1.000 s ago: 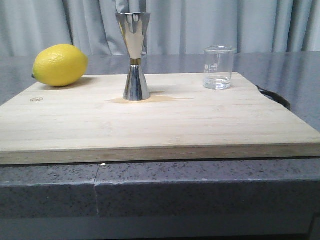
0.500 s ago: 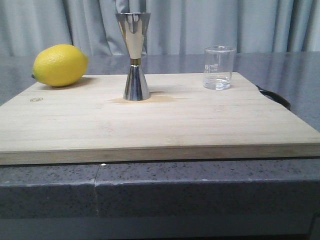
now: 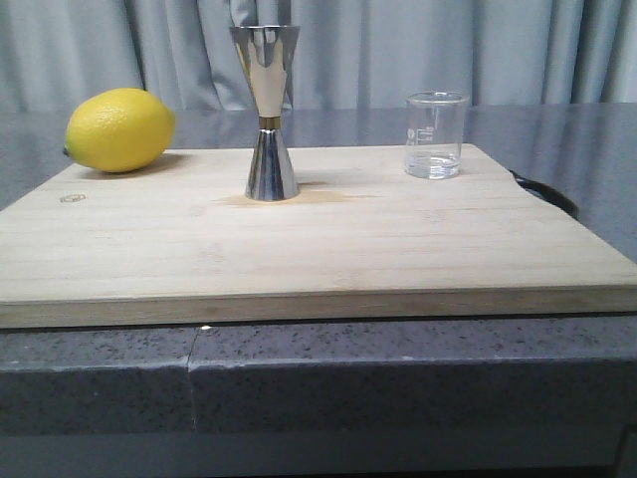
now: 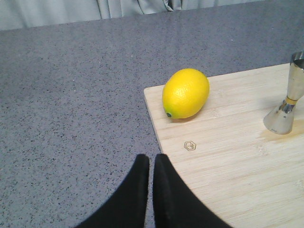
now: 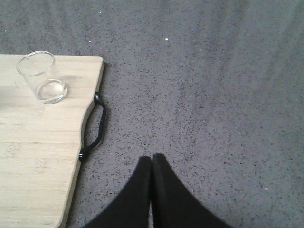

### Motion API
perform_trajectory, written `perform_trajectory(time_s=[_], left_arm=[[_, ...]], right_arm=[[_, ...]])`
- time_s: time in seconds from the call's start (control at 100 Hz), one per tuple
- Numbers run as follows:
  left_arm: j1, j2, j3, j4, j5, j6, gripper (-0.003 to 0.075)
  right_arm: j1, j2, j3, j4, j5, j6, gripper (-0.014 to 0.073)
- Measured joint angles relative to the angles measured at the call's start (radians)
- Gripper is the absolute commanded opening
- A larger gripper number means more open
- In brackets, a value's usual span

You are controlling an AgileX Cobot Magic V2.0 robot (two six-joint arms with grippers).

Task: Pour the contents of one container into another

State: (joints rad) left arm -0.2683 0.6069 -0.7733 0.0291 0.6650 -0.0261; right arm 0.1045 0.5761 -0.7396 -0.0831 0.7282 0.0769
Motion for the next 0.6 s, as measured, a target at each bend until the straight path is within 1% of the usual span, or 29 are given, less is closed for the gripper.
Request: perform_trajectory(time_s=[0.48, 0.6], left_arm=[[0.000, -0.002, 0.002, 0.000, -0.002, -0.001, -0.0019], [0.017, -0.044, 0.044, -0.002, -0.050, -0.001, -0.0019]], right_arm=[[0.000, 0.000, 0.000, 0.000, 0.000, 0.000, -0.0067], [0.000, 0.000, 0.000, 0.000, 0.000, 0.000, -0.0067]])
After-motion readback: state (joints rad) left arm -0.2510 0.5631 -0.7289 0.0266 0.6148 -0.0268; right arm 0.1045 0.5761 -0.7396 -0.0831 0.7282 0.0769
